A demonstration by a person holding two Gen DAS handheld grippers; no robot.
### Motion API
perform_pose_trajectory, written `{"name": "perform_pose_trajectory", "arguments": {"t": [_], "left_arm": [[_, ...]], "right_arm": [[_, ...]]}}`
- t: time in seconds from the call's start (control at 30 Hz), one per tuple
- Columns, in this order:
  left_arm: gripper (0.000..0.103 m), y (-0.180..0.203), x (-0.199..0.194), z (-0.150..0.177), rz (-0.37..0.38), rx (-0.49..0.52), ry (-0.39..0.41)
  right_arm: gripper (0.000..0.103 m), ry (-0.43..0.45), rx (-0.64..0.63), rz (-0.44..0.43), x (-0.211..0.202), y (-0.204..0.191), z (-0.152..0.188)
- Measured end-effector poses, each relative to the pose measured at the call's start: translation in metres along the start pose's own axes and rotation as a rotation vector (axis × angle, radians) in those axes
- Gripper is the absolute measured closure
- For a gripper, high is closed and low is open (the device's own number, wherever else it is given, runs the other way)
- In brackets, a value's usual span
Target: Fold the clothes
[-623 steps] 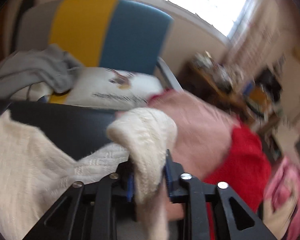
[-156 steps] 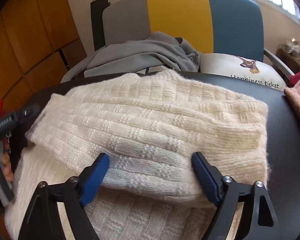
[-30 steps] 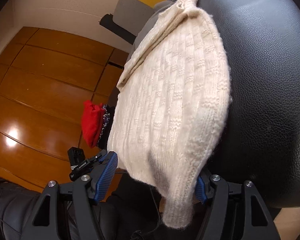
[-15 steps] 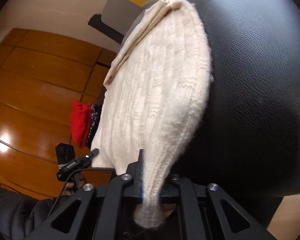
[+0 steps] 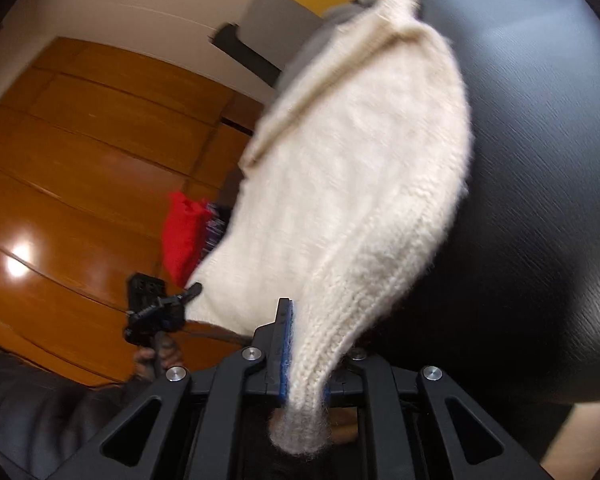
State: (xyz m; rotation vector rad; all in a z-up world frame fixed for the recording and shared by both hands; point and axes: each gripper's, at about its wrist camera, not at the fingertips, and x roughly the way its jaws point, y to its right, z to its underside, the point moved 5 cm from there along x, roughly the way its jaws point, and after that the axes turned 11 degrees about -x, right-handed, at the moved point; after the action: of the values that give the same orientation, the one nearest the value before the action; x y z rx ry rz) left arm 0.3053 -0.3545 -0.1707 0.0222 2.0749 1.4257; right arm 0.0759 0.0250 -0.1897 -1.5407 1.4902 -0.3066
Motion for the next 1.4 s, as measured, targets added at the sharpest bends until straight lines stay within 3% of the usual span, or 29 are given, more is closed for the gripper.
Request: {"name": "perform_pose_trajectory", "arguments": {"t": [0.17, 0.33, 0.53, 0.63, 0.77, 0.87, 0.9, 0.97, 1.13, 1.27, 1.4], "left_arm": [[0.092, 0.031, -0.001, -0.038, 0.111, 0.046, 0.057], [0.092, 0.052, 0.011, -0.089, 0.197, 0.071, 0.106], [0.092, 0.08, 0.052, -0.17, 0.23, 0.113, 0.156], [0.092, 0.074, 0.082, -0.219, 0.205, 0.086, 0.173], [0.092, 0.046, 0.139, -0.277, 0.116, 0.006, 0.181], [0.092, 0.005, 0.186, -0.302, -0.014, -0.056, 0.135], [0.093, -0.013, 0.2, -0.304, -0.045, -0.092, 0.103], [0.094, -0.022, 0.203, -0.303, -0.029, -0.1, 0.115], [0.094, -0.023, 0.189, -0.261, -0.036, -0.057, 0.11], [0.094, -0.027, 0.162, -0.213, -0.026, -0.089, 0.093], [0.093, -0.021, 0.137, -0.195, 0.002, -0.153, 0.046]], "right_arm": [[0.09, 0.062, -0.088, -0.036, 0.006, -0.028, -0.039], [0.09, 0.12, -0.15, 0.006, 0.014, -0.031, -0.095], [0.09, 0.186, -0.19, 0.076, 0.032, -0.015, -0.184], [0.09, 0.202, -0.188, 0.108, 0.049, 0.006, -0.232], [0.09, 0.187, -0.121, 0.183, 0.083, 0.056, -0.282], [0.09, 0.143, -0.043, 0.247, 0.111, 0.102, -0.301], [0.09, 0.122, -0.013, 0.268, 0.119, 0.117, -0.303], [0.097, 0.091, 0.033, 0.295, 0.131, 0.141, -0.304], [0.096, 0.103, 0.023, 0.243, 0.116, 0.133, -0.276], [0.096, 0.1, 0.021, 0.208, 0.101, 0.122, -0.247], [0.091, 0.049, 0.046, 0.186, 0.088, 0.101, -0.219]]}}
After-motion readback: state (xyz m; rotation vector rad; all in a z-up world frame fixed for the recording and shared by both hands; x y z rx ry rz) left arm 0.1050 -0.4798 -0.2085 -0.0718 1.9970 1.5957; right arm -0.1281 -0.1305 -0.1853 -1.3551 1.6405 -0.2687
